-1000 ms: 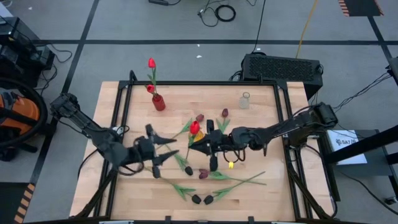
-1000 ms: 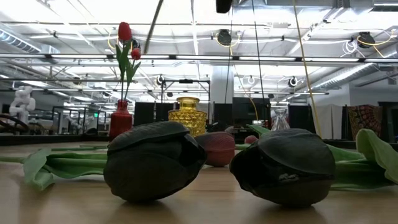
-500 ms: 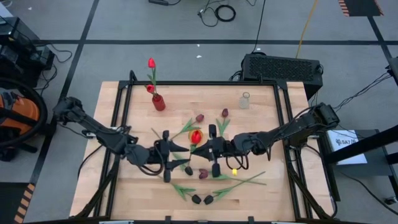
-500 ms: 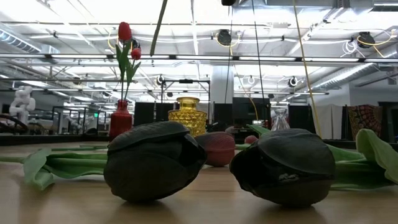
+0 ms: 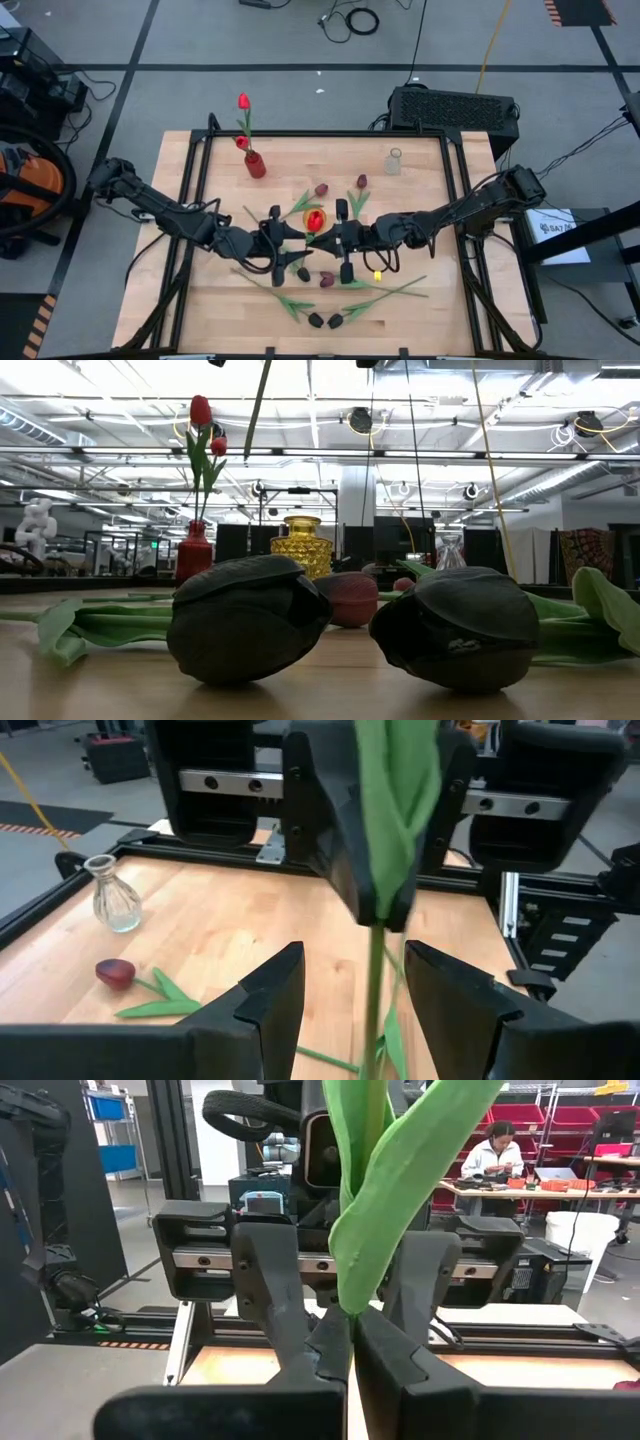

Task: Sort flowers into vase by color
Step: Put the red flower into the red vase

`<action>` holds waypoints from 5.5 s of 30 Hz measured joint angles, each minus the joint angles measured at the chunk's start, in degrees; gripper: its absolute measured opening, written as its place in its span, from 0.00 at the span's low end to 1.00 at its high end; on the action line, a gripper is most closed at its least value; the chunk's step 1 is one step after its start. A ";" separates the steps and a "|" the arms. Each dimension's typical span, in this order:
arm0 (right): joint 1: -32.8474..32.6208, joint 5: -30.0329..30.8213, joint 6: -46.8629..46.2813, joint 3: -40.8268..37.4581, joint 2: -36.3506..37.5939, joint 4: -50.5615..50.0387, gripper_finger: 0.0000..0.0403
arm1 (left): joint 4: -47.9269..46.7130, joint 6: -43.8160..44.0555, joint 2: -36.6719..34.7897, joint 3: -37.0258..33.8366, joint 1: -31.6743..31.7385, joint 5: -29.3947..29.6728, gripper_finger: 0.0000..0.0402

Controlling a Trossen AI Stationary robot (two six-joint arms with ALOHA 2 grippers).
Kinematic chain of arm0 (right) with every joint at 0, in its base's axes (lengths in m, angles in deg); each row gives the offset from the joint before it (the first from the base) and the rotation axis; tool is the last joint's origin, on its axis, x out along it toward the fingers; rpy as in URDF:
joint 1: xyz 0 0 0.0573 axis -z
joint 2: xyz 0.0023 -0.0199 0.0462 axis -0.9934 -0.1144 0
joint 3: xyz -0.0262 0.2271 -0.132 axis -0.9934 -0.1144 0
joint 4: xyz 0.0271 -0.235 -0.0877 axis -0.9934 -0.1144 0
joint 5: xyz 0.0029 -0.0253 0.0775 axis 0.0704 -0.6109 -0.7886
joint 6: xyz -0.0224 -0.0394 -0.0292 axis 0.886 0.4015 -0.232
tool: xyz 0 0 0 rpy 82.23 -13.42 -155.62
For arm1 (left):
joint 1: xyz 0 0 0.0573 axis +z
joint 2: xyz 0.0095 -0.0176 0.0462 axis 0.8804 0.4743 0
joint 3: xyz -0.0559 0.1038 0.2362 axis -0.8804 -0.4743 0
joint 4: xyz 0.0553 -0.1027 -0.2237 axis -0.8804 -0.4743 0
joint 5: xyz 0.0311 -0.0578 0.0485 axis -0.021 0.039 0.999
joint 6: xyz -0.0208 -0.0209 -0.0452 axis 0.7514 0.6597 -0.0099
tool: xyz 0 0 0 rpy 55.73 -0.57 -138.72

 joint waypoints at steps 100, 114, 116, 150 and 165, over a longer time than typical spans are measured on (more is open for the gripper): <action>-0.02 2.87 -4.55 0.00 5.66 -25.81 0.53 | 14.90 -37.39 -52.59 -24.46 40.57 5.96 0.04; -0.02 2.87 -4.56 0.00 5.65 -28.65 0.53 | 15.89 -23.58 -46.29 -24.33 67.05 -24.12 0.04; -0.02 2.87 -4.57 0.00 5.65 -29.12 0.53 | 13.23 -21.72 -46.13 -24.33 70.07 -29.79 0.04; -0.02 2.87 -7.25 0.00 5.65 -32.48 0.53 | 11.76 -15.34 -38.51 -31.47 79.13 -41.39 0.04; -0.04 2.87 -7.47 0.00 5.63 -33.44 0.53 | 7.83 -15.43 -47.31 -31.04 79.14 -39.88 0.04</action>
